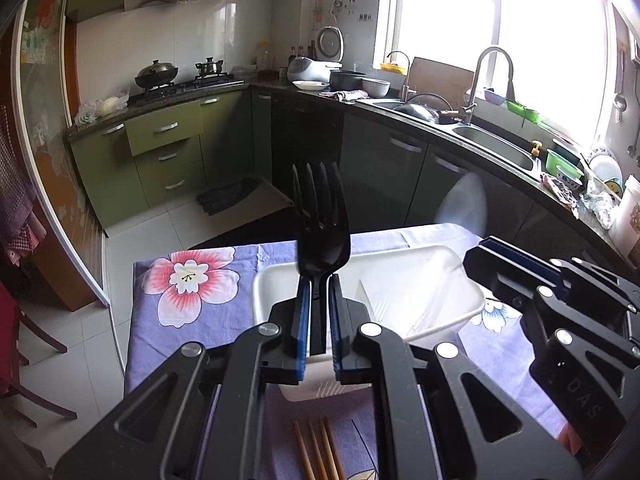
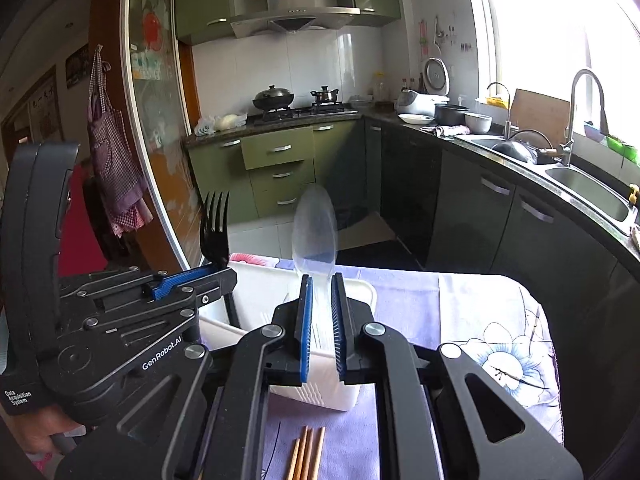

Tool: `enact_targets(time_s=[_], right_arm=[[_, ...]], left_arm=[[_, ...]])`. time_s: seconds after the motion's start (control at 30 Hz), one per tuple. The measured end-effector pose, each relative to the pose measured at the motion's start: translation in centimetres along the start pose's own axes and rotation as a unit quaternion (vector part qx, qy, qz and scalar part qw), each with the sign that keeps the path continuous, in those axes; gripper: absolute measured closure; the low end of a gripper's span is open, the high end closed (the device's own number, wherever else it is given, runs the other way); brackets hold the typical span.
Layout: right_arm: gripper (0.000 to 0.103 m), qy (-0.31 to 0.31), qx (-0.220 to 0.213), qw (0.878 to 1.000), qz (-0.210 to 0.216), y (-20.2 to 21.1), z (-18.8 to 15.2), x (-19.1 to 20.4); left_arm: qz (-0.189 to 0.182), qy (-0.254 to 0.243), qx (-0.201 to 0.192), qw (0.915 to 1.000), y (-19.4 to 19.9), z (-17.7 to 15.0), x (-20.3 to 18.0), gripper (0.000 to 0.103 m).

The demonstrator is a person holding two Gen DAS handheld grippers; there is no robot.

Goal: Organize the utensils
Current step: 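Open the right gripper dropping the spoon into the holder while the left releases the fork, then grasp a wooden chopstick with the left gripper while the right grasps another chopstick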

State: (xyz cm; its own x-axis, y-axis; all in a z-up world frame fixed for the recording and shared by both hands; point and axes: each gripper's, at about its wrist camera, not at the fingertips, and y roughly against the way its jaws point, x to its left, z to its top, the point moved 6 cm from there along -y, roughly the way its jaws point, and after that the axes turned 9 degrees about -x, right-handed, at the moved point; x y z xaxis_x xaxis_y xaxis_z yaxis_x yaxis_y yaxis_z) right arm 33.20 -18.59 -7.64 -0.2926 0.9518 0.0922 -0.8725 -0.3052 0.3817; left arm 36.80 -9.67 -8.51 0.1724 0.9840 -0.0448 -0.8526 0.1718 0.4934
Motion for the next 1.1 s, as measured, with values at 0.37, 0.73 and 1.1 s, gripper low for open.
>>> enact_targets(time_s=[0.37,0.73,1.1], right_arm=[[0.086,-0.012,0.004,1.0,0.012,2.7,-0.5,-0.1],[0.076,-0.004,0.086,0.996,-0.006,5.0,-8.1,-2.6],[0.076,-0.024,0.128,0.991,-0.018,4.6,-12.2,-4.6]], left_arm=[[-0.008,0.01,0.001,0.9999,2.8,-0.4,0.4,0.079],[0.016,0.014,0.154,0.9878,2.4,-10.1,2.4,0.079],[0.026,0.034,0.251,0.9671,-1.0,-15.7,2.2,0.081]])
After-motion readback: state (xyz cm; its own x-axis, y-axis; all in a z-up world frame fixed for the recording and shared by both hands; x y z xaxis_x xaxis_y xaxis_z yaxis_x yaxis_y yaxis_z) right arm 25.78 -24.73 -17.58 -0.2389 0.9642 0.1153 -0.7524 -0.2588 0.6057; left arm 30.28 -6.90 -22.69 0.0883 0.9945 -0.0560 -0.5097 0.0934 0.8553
